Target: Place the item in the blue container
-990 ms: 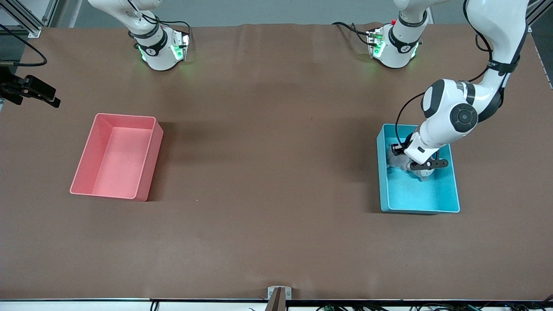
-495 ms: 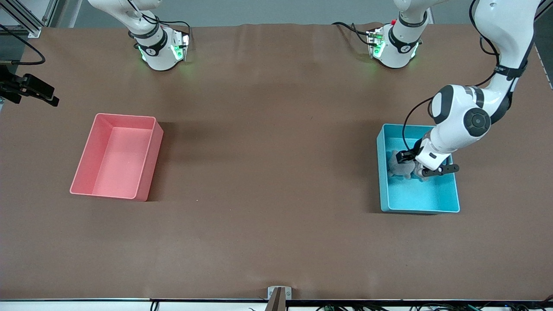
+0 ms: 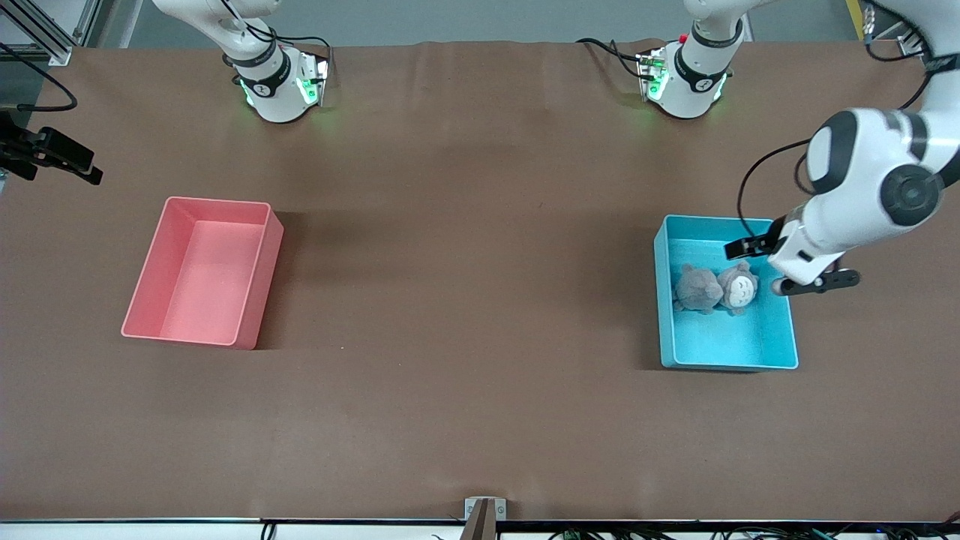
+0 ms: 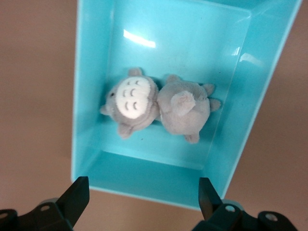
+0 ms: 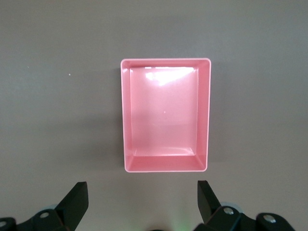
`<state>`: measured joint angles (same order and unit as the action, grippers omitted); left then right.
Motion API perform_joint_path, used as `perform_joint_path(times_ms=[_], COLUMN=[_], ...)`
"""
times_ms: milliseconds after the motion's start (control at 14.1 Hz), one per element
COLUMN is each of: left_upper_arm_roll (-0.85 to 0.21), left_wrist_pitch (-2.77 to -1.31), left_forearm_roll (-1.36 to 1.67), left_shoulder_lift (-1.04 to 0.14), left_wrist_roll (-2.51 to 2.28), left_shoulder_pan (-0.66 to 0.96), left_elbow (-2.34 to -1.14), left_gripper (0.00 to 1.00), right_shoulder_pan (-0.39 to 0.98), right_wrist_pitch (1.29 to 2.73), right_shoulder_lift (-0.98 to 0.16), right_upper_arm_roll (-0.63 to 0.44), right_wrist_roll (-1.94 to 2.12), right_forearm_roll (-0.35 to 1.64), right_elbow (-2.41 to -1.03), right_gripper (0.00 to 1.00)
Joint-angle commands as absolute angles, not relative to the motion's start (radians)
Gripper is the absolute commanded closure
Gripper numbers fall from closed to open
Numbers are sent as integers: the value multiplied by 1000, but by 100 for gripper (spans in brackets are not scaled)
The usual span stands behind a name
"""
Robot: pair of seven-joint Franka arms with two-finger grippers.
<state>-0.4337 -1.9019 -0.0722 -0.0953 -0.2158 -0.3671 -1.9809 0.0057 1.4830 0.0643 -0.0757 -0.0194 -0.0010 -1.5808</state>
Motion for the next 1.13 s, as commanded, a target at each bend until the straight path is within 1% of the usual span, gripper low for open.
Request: perform_joint_path(times_ms=[0, 141, 212, 354, 424, 495, 707, 849, 990, 1061], left_upper_arm_roll=[-436, -430, -420, -413, -411, -411, -420, -426, -436, -436], left_wrist_pitch=[-1810, -1726, -1665, -1567, -1556, -1555, -1552, -1552, -1548, -1507], left_forearm_roll=[-49, 38, 82, 94, 92, 91, 20, -23, -3, 14], left_shoulder_lift=[29, 84, 92, 92, 86, 78, -36, -58, -52, -48], left_wrist_roll=[-161, -80, -30, -8, -8, -8, -12, -11, -12, -21], left_shoulder_pan=[-396, -445, -475, -486, -488, -488, -476, -466, -472, -474], left_elbow=[-1941, -1876, -1829, -1723, -1680, -1643, -1491, -1470, -1479, -1480], left_gripper=[0, 0, 0, 0, 0, 0, 0, 0, 0, 0], right_shoulder_pan=[9, 6, 6, 5, 6, 6, 6, 8, 6, 6], right_wrist_pitch=[1442, 1437, 1437, 1451, 1456, 1456, 1474, 1474, 1480, 1482], right_shoulder_lift=[20, 20, 23, 31, 35, 37, 60, 63, 71, 72], right_upper_arm_roll=[-78, -78, -78, -78, -80, -80, -80, -80, -80, -80], right_wrist_roll=[-21, 15, 18, 20, 20, 20, 20, 20, 20, 20], right_forearm_roll=[11, 12, 12, 12, 14, 12, 12, 12, 12, 14], right_elbow=[-1516, -1519, -1526, -1572, -1580, -1583, -1617, -1617, -1620, -1620], right_gripper=[0, 0, 0, 0, 0, 0, 0, 0, 0, 0])
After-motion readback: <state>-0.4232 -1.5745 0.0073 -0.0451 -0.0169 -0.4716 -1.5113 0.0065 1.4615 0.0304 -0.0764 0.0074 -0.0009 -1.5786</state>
